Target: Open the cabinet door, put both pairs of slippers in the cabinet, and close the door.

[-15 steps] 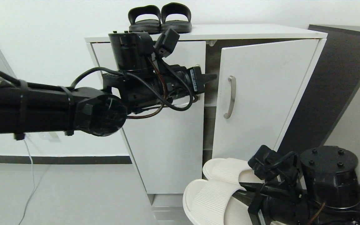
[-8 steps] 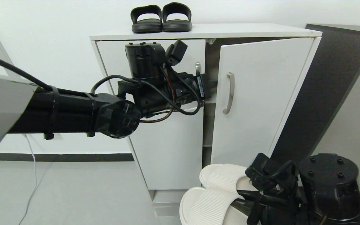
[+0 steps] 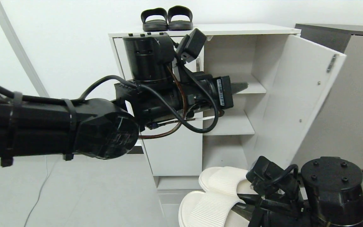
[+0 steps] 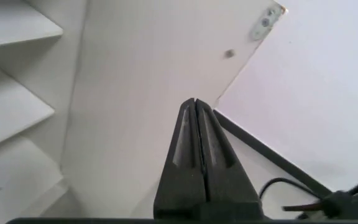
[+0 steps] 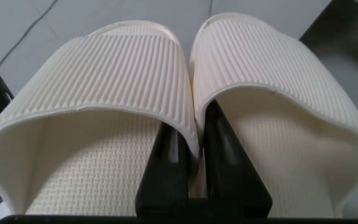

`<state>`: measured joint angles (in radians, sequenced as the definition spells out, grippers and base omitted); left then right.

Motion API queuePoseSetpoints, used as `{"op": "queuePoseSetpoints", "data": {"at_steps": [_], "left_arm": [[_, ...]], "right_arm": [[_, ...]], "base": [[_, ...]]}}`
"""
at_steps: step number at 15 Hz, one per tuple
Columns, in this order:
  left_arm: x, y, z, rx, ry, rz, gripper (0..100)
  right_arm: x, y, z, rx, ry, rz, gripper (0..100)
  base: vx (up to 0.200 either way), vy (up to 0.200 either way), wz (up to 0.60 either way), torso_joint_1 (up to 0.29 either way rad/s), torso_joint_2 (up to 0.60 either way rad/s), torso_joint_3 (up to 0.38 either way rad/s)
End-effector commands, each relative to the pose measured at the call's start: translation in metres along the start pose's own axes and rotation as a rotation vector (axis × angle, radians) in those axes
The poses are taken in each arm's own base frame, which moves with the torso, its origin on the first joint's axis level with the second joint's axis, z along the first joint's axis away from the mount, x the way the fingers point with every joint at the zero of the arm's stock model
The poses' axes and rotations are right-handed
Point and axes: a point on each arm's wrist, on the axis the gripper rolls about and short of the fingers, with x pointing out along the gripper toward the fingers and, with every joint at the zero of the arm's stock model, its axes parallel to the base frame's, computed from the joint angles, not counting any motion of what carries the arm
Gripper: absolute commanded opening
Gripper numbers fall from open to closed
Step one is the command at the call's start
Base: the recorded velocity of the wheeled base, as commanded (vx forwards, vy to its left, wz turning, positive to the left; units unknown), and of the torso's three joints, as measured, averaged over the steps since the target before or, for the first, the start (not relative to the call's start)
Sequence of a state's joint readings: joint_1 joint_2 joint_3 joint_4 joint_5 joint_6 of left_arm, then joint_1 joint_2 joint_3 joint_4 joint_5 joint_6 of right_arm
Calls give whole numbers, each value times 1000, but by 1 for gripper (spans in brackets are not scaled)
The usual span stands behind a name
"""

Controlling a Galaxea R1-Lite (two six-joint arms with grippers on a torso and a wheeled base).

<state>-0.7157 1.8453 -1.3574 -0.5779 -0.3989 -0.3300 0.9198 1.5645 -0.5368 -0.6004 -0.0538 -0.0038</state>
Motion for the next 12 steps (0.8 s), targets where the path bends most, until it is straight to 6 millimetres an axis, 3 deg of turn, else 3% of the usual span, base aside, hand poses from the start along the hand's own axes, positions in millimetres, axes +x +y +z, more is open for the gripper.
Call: {"op": "queuePoseSetpoints", "data": {"at_steps": [1,3,5,8,9,10,11,12], "left_arm": [[-24,0,12,30,-22,32,0],[-86,-18,25,49,-51,79,0],[-157,-43,22,76,-80,131,0],[-261,-79,-3,124,-127,425,0],[-274,-86,-8,128,-137,473,0],[-318,-108,-34,154,-145,622,0],[-341,-121,-54,188,-133,694,0],[-350,-126,-63,195,-125,735,0]], "right_arm": [[6,-8,2,18,-3,-33,0],[15,-27,9,51,-35,-121,0],[22,-33,11,67,-54,-189,0],[29,-35,10,87,-66,-225,0],[30,-35,10,87,-66,-230,0],[31,-36,11,86,-67,-255,0],[32,-37,10,89,-62,-279,0],[33,-37,9,90,-60,-287,0]], "base": [[0,0,0,0,0,0],[0,0,0,0,0,0],[0,0,0,0,0,0],[0,0,0,0,0,0],[0,0,0,0,0,0],[0,0,0,0,0,0],[0,0,0,0,0,0],[0,0,0,0,0,0]]}}
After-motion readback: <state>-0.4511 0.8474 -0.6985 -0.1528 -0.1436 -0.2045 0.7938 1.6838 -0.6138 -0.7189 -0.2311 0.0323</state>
